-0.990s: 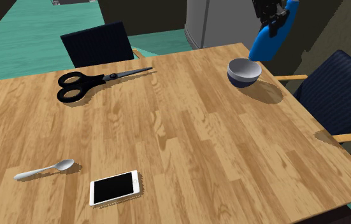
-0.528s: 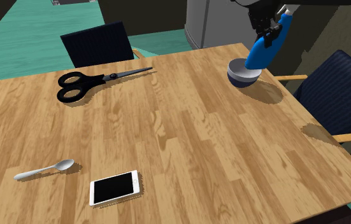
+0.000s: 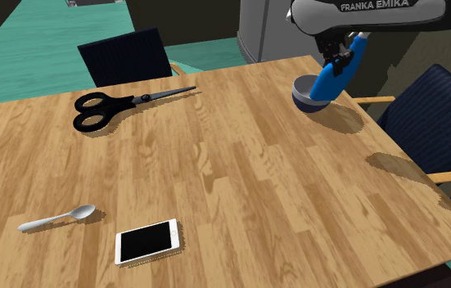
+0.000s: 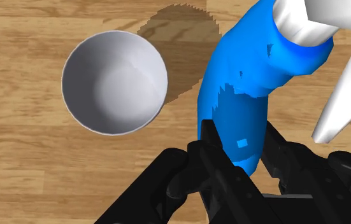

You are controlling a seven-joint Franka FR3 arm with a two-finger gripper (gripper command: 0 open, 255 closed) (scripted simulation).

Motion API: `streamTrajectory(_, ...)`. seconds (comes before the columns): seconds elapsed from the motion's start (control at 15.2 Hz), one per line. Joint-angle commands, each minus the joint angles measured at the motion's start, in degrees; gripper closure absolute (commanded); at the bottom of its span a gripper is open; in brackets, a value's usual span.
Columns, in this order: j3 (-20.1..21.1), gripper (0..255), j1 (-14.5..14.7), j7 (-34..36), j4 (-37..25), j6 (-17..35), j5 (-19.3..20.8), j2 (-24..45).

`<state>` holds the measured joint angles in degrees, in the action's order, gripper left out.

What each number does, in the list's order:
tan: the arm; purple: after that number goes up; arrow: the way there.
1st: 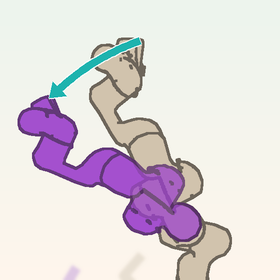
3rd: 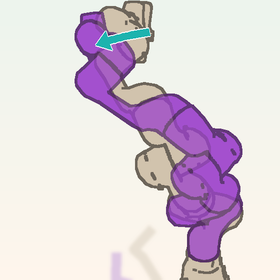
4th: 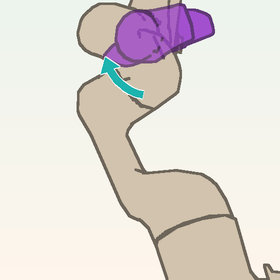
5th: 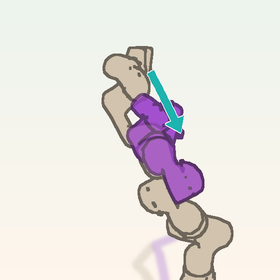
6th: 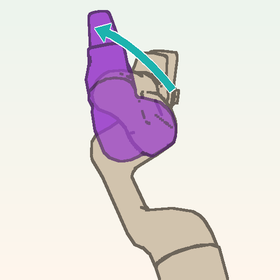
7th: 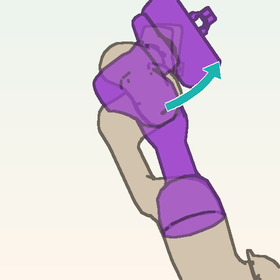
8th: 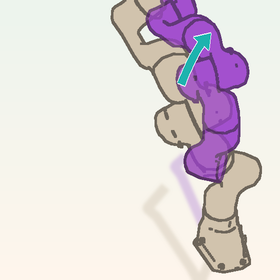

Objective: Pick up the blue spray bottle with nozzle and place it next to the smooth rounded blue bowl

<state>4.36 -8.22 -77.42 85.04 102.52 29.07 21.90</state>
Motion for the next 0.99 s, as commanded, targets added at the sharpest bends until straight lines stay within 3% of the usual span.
streamTrajectory(0.0, -0.04, 255, -0.06, 0.64, 1.17, 1.34, 0.18, 0.26)
streamTrajectory(0.92, -0.46, 255, -0.33, 4.79, 7.37, 9.52, 1.77, 3.13)
